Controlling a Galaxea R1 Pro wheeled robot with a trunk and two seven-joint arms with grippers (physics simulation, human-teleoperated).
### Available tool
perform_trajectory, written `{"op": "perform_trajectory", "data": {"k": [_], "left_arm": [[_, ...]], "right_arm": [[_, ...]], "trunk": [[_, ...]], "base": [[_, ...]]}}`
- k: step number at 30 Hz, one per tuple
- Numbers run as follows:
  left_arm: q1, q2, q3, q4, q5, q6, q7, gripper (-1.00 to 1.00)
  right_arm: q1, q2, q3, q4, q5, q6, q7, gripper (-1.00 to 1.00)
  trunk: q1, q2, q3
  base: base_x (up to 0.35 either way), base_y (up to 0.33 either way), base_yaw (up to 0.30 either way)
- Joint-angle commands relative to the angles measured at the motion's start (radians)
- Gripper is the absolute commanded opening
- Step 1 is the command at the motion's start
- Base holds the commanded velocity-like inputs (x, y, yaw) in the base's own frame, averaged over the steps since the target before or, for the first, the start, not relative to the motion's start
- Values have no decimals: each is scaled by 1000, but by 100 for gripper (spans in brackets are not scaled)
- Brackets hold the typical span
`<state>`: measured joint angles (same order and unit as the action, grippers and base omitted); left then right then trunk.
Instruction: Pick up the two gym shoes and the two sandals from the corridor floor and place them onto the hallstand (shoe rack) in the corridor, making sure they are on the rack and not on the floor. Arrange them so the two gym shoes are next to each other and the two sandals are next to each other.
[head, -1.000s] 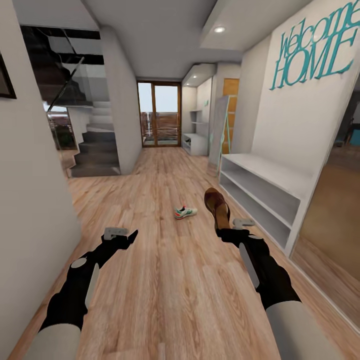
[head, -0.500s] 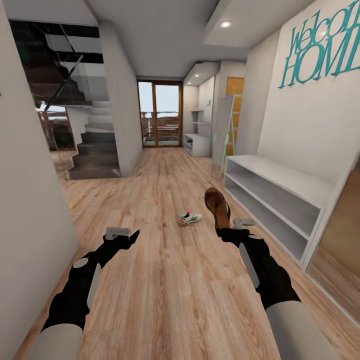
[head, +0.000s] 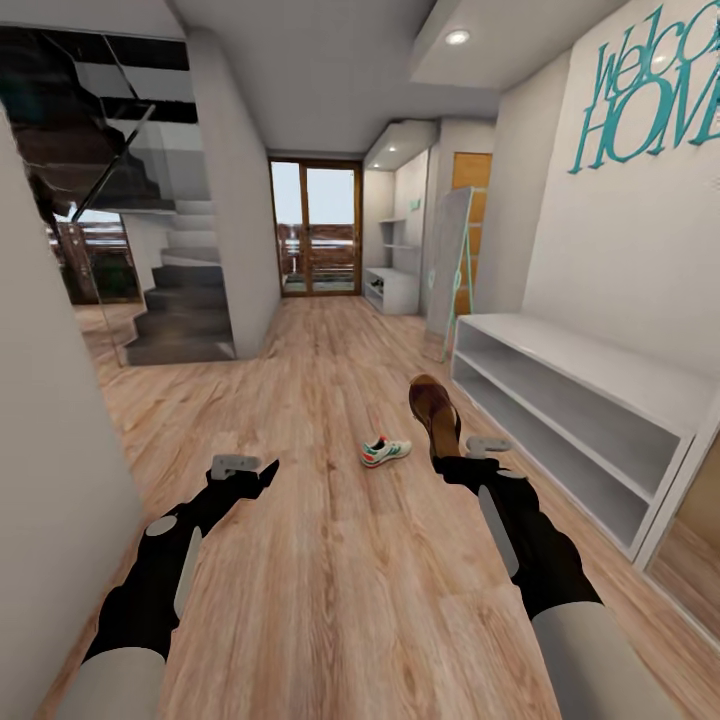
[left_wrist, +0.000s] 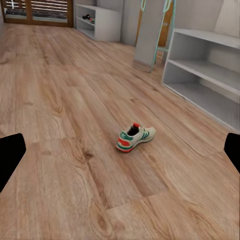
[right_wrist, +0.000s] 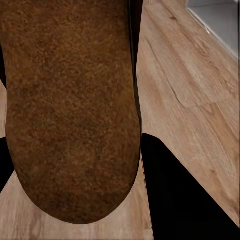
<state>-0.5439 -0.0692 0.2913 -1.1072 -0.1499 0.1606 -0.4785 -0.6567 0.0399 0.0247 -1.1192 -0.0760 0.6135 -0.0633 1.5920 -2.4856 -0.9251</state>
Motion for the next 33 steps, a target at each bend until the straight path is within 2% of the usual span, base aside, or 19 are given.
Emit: {"op": "perform_trajectory", "data": {"k": [1, 25, 33], "left_arm": [[-1, -1, 4, -2, -7, 5, -9, 100], [-1, -1, 3, -2, -6, 5, -9, 100], [-1, -1, 3, -2, -6, 5, -9, 100]], "right_arm": [[0, 0, 1, -1, -11, 5, -9, -100], [-1, 0, 1, -2, -11, 5, -9, -100], [-1, 0, 1, -2, -11, 5, -9, -100]], "trunk": [[0, 0, -1], [0, 0, -1], [0, 0, -1]], "base": [[335, 127, -243], [335, 127, -291], [335, 115, -51]]}}
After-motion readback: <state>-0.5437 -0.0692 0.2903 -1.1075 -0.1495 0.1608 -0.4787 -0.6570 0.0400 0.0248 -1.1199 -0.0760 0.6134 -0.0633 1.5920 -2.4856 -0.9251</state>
